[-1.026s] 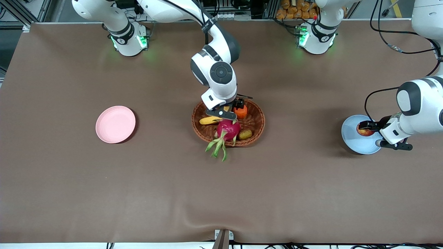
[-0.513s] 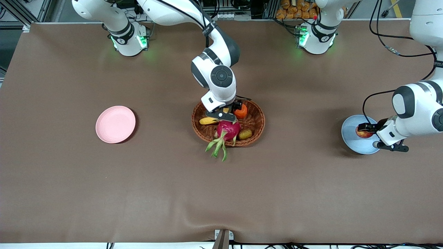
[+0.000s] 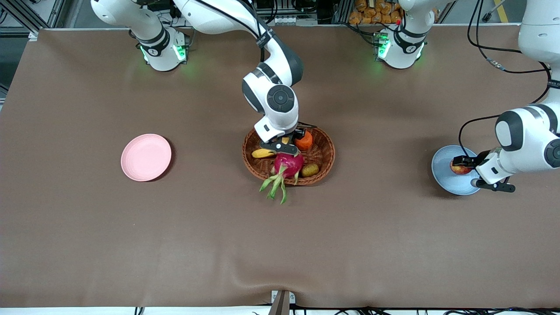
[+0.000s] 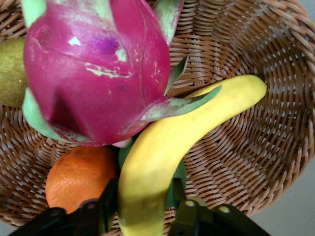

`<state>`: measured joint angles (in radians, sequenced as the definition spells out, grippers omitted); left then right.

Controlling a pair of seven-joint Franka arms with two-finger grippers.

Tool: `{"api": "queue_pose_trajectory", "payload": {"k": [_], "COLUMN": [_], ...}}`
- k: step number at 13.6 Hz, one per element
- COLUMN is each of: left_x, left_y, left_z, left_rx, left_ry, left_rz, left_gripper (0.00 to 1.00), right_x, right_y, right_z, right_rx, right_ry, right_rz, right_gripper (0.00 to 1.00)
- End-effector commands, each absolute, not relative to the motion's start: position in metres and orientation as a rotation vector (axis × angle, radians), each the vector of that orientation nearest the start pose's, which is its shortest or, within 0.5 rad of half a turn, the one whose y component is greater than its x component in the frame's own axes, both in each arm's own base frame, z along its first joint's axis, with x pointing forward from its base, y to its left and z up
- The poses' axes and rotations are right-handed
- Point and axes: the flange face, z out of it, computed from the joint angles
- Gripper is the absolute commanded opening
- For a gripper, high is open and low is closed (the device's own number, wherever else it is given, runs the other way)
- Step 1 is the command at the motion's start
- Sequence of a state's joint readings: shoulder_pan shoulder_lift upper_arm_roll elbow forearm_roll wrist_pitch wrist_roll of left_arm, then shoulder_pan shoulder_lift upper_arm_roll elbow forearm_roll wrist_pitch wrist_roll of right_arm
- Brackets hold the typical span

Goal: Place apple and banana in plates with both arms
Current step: 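Lower the apple onto the blue plate while the right gripper grasps the banana, then carry the banana to the pink plate while the left gripper withdraws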

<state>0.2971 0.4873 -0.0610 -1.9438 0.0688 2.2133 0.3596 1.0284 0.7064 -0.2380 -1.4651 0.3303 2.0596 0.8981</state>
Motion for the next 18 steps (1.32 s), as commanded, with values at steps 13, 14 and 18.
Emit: {"api": "queue_pose_trajectory", "payload": {"k": [13, 14, 18], "left_x": [0.64, 0.644, 0.658], "left_y": [0.081, 0.079, 0.071], "left_z": [0.348, 0.36, 0.399], "left_rx": [-3.089, -3.088, -3.076], "left_ry": [0.45, 0.453, 0.467], "left_rz": [0.322, 0.322, 0.255], "left_gripper": [1.0, 1.0, 1.0], "right_x": [0.476, 0.484, 0.513], "right_y": [0.487, 0.475, 0.418], "right_z": [0.352, 0.363, 0.408], "right_rx": [-3.134, -3.122, -3.095], "right_ry": [0.398, 0.419, 0.419], "right_rz": [0.494, 0.501, 0.544], "right_gripper": [0.0, 0.0, 0.0]}}
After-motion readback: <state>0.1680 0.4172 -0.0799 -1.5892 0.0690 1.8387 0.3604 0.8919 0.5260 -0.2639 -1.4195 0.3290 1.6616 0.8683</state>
